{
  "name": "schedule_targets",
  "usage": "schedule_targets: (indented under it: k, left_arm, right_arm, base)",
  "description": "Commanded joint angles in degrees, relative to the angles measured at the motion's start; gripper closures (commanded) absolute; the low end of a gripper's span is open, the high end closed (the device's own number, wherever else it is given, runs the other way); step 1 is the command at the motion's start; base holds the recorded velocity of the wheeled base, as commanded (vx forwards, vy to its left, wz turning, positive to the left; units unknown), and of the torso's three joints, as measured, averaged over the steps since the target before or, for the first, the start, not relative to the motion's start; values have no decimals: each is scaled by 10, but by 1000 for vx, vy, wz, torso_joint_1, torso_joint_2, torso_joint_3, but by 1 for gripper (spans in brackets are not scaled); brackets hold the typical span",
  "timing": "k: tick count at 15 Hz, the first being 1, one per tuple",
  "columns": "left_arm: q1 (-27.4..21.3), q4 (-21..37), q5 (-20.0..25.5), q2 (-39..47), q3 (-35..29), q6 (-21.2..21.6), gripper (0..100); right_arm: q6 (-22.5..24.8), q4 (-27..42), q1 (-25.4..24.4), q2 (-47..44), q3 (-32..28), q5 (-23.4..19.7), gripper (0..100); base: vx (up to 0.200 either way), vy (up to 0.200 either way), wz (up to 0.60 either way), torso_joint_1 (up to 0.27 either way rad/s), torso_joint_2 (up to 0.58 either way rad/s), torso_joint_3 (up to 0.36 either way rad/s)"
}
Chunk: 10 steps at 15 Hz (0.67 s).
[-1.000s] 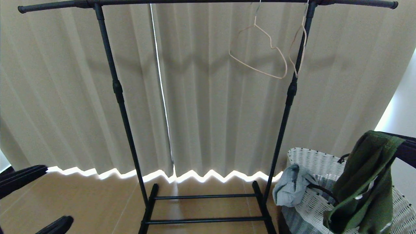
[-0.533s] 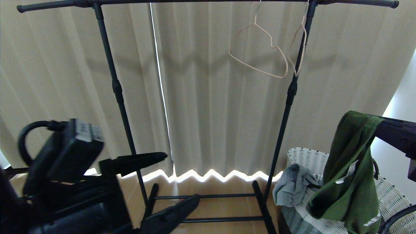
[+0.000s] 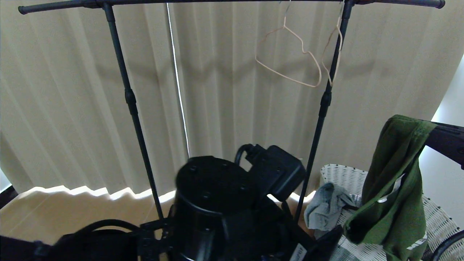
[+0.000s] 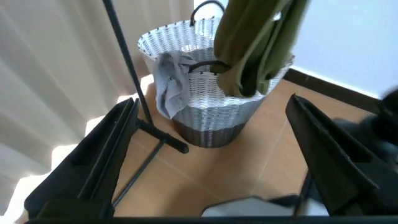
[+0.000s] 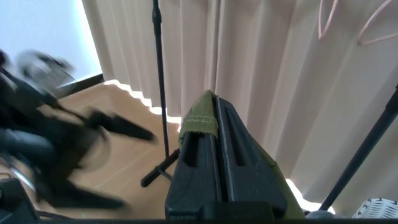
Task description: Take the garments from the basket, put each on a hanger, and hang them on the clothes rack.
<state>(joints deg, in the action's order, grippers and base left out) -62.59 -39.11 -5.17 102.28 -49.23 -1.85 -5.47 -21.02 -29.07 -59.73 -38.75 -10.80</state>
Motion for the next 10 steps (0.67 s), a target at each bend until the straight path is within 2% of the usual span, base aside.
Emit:
schedule_targets:
  k: [1, 6, 10]
  left_arm:
    - [-25, -1, -12, 97, -64, -4, 0]
    - [-26, -1, -13, 173, -155, -7, 0]
    - [4, 0, -41, 231, -221, -7, 0]
  right_arm:
    - [0, 0, 0, 7, -2, 0, 100]
    - [0, 0, -5, 23, -2, -8, 100]
    - [-2, 1, -7, 35, -2, -18, 100]
  base:
    - [0, 0, 0, 0, 0, 0]
    - [0, 0, 0, 0, 0, 0]
    - [0, 0, 0, 0, 0, 0]
